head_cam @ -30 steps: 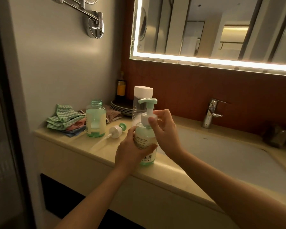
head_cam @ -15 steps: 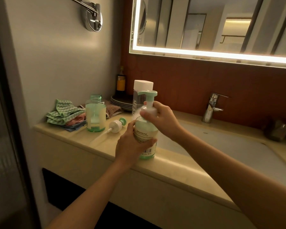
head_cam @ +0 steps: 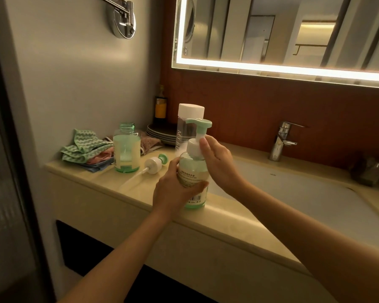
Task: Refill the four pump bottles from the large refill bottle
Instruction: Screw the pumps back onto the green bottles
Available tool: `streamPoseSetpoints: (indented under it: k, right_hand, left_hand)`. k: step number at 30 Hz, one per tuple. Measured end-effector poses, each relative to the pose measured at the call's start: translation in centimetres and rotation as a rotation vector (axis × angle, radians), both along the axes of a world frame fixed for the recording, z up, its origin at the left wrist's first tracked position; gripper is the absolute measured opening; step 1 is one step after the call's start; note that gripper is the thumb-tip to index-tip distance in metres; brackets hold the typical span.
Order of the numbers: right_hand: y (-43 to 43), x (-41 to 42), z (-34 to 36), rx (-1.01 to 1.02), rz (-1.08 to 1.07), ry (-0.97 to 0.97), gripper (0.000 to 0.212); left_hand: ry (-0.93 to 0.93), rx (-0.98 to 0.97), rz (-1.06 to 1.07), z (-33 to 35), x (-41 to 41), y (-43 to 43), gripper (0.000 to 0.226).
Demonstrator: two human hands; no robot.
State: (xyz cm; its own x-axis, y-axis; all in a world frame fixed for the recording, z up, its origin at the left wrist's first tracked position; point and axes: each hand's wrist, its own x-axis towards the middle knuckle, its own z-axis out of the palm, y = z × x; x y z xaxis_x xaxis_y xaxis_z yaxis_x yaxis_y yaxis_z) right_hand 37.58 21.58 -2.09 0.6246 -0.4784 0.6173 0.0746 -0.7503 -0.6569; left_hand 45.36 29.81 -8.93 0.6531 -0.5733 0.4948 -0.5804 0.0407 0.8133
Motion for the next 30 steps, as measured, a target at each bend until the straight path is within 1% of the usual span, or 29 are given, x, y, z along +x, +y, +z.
streamPoseSetpoints:
  k: [3,6,8,12,14,17,19,21,23,24,27,29,30]
  right_hand:
    - [-0.5,-0.1,0.1,-0.045,-0.064,0.015,0.032]
    - [-0.7,0.3,0.5,0.039,-0.094,0.03,0.031]
    - [-0.7,0.6,0.6,0.081,-0.062,0.048,0.033]
    - [-0.3,0.9,0.4,-0.013,0.021,0.107,0.031]
    - [-0.4,0.6,0.5,-0.068,-0.013,0.107,0.033]
    - [-0.7,-0.1,0.4,-0.213,-0.06,0.125,0.039]
    - [-1.0,-0.4,0.4,-0.296,-0.09,0.129,0.039]
    - [-1.1,-0.3,0.4,-0.373,-0.171,0.12,0.037]
    - [-1.2,0.0,0.5,-0.327,-0.223,0.115,0.036]
    - [-1.1,0.3,0.5,-0.263,-0.204,0.133,0.038]
    - [-0.7,1.0,0.1,-0.117,-0.045,0.149,0.044]
    - [-0.3,0.8,0.1,-0.083,0.005,0.121,0.041]
    - [-0.4,0.5,0.0,-0.108,-0.002,0.113,0.039]
  left_hand:
    - [0.007,0.003,-0.009,0.0,0.0,0.0,0.081]
    - [0.015,0.006,-0.016,0.0,0.0,0.0,0.081]
    - [0.015,0.003,-0.016,-0.1,0.0,0.0,0.081]
    - [0.008,-0.002,-0.013,0.0,0.0,0.0,0.08]
    - [0.005,-0.002,-0.009,-0.1,0.1,-0.1,0.08]
    - [0.006,-0.006,-0.005,-0.1,0.0,-0.1,0.082]
    - [0.01,-0.007,-0.005,-0.2,0.0,-0.1,0.082]
    - [0.016,-0.007,-0.01,-0.2,0.0,-0.1,0.08]
    - [0.023,-0.009,-0.013,-0.2,0.1,-0.1,0.08]
    - [0.022,-0.008,-0.012,-0.2,0.1,-0.1,0.079]
    - [0.006,-0.009,-0.009,-0.2,0.0,0.0,0.08]
    - [-0.002,-0.011,-0.006,-0.1,0.0,0.0,0.081]
    - [-0.005,-0.011,-0.006,-0.1,0.0,0.0,0.08]
